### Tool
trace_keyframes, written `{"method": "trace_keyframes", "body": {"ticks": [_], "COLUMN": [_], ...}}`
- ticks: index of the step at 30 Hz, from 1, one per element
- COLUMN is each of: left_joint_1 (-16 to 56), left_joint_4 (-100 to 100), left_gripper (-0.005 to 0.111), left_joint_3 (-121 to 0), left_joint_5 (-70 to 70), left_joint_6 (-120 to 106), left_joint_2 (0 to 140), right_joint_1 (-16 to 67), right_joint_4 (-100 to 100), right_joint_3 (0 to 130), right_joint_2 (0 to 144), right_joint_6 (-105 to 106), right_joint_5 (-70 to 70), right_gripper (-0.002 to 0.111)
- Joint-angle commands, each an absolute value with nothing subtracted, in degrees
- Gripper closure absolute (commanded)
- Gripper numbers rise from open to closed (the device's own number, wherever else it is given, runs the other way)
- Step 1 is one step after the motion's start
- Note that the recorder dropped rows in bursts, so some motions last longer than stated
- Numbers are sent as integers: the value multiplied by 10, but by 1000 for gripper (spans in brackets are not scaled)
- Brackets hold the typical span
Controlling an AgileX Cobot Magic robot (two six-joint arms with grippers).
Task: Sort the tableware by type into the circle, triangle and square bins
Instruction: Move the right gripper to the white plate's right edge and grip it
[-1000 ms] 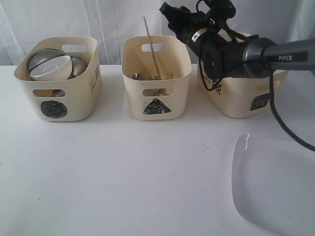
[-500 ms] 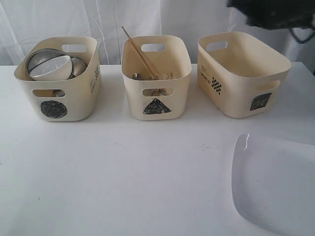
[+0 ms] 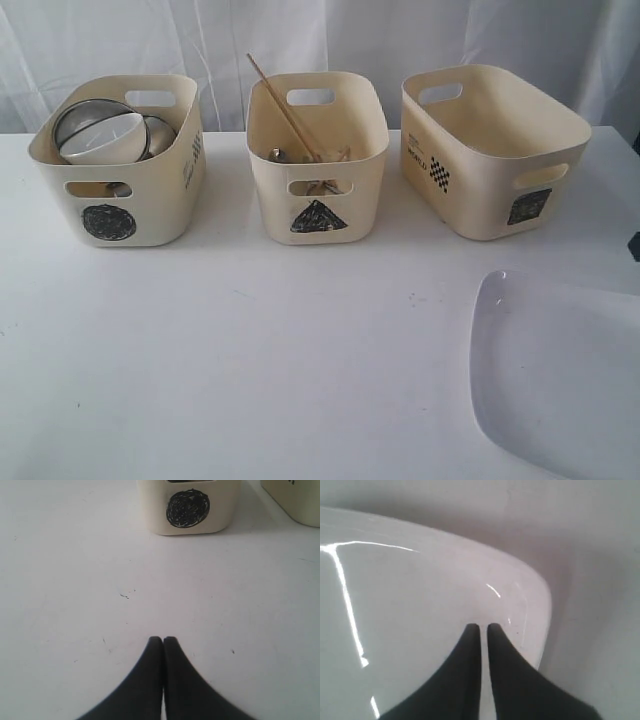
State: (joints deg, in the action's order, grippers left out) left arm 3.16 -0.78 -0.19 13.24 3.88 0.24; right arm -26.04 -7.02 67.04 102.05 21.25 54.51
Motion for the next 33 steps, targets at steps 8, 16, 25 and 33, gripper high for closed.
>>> {"method": "trace_keyframes", "body": {"ticks": [8,16,25,33], "left_joint_1": [35,35,35,35], "left_joint_4": [-14,-14,-14,-14], "left_gripper": [107,107,107,107], "left_joint_3": [0,0,0,0], "left_joint_5": [132,132,132,132], "left_joint_6": [40,40,40,40], "left_joint_2": [0,0,0,0], "right_joint_1": [-264,-263,-266,-266], "right_joint_4": [-68,-134,-99,-107], "right_joint_3": [626,626,626,629], "right_joint_2": [1041,1072,1108,1090], "right_joint_6": [260,270,238,238], "right_joint_5": [381,349,319,358], "right_gripper": [68,50,42,42]}}
